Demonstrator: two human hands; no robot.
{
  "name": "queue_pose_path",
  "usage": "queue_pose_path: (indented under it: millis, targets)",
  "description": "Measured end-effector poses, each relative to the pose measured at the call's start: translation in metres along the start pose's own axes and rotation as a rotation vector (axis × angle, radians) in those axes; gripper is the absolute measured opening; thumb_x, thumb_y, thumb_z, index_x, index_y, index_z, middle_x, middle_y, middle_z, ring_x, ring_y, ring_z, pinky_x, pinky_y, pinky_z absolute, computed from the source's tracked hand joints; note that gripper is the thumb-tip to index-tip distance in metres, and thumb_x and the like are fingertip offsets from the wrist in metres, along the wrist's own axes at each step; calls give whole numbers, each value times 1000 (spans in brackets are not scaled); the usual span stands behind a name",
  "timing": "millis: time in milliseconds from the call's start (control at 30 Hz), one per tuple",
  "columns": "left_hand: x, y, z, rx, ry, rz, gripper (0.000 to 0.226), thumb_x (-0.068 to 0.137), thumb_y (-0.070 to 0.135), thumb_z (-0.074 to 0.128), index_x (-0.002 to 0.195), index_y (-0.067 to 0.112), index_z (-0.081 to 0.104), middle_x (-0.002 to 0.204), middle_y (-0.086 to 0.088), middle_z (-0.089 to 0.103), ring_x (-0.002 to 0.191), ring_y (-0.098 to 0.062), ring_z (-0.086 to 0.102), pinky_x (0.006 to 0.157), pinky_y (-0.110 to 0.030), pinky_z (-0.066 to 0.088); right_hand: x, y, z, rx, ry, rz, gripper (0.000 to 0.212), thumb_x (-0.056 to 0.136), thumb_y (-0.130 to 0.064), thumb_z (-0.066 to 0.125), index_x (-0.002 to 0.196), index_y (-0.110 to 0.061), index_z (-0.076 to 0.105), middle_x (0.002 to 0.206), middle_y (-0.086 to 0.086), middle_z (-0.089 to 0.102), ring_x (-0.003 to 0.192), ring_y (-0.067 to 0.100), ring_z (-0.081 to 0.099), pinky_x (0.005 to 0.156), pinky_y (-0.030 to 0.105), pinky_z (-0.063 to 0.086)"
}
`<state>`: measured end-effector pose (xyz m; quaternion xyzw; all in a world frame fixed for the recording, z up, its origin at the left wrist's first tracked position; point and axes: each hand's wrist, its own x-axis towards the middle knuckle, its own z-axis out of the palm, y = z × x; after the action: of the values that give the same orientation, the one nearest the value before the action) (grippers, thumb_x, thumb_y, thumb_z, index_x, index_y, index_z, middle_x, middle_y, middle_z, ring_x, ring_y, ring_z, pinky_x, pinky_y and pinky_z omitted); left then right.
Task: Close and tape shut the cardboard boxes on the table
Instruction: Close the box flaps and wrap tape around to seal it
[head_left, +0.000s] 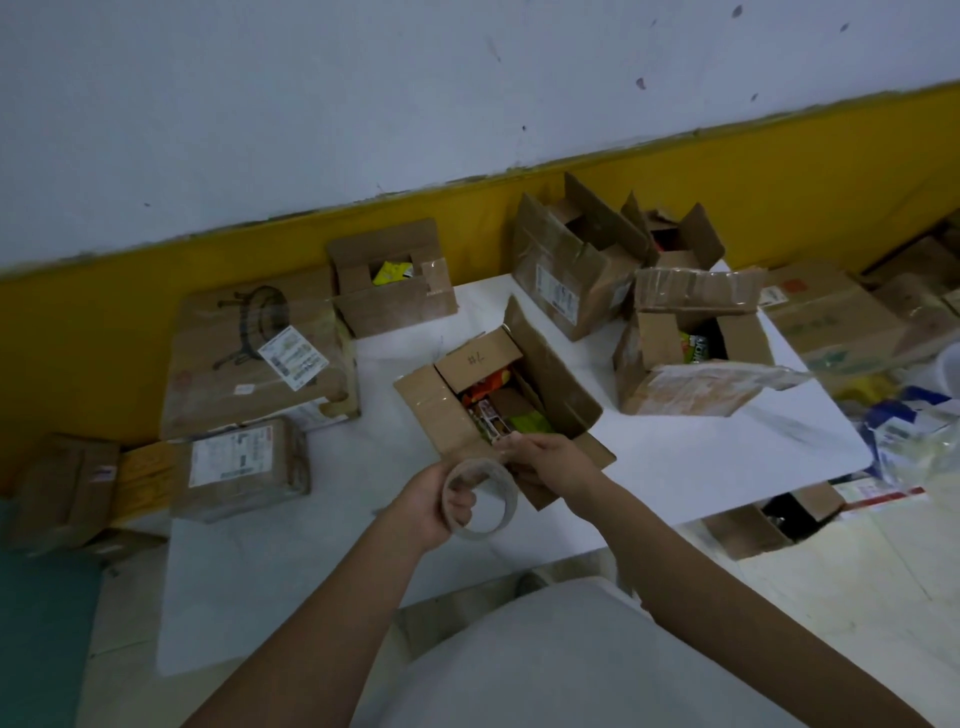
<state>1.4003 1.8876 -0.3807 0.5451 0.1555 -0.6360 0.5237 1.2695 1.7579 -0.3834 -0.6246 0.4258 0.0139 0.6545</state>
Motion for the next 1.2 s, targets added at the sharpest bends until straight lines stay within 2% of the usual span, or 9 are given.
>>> queue_pose_path:
  millis: [200,367,433,500,600,667,733,900,1200]
  targets:
    - [27,-18,-7,126,135,18,36,106,32,37,88,7,55,63,-8,50,30,-8,34,30,-13,26,-2,-1,2,-113,-12,18,34,101,-45,47,90,-25,73,84,4,70,79,20,65,77,30,52]
    - [46,-20,-6,219,269,-44,44,103,37,44,90,1,65,71,-13,62,33,-12,49,36,-16,41,0,2,5,-220,-29,35,40,100,-42,51,95,-8,71,86,18,66,74,22,59,71,35,50]
    - [59,-17,-2,232,365,-29,48,100,38,52,121,-3,59,102,-20,68,76,-23,71,72,-31,59,0,3,6,-279,-37,25,36,102,-39,48,95,-11,71,85,11,68,72,17,61,71,31,53]
    - [71,-16,-2,314,500,-2,77,92,40,62,147,-2,27,136,-22,52,115,-34,58,101,-44,48,2,3,6,-308,-29,9,36,103,-38,46,95,-14,72,76,3,65,63,12,59,65,27,52]
    - [69,-14,6,554,554,103,58,92,35,60,133,-5,48,125,-25,59,109,-37,60,93,-44,52,4,3,4,-299,-19,15,34,103,-39,46,89,-27,74,78,1,69,62,12,62,58,22,52]
    - [62,-12,11,675,494,167,43,96,35,52,115,-1,65,114,-22,66,103,-36,63,90,-41,52,5,4,0,-173,-17,31,31,102,-38,49,85,-33,74,91,2,75,83,19,70,75,29,59]
    - [50,-10,12,696,416,181,38,95,41,53,108,8,68,108,-15,67,100,-33,63,84,-35,50,4,3,-3,6,-24,49,25,101,-34,52,96,-27,75,101,4,75,98,22,70,88,31,57]
    - [18,0,8,818,181,94,28,77,47,63,90,22,67,89,-9,63,77,-24,59,73,-32,46,7,3,-3,56,-39,51,29,102,-32,49,112,-15,70,102,8,73,95,18,69,84,26,57]
    - [4,28,5,1016,45,207,28,92,43,61,111,24,67,109,-3,64,98,-20,59,79,-30,44,16,5,2,-175,19,-8,27,101,-32,52,109,-18,73,96,7,73,87,20,71,82,36,60]
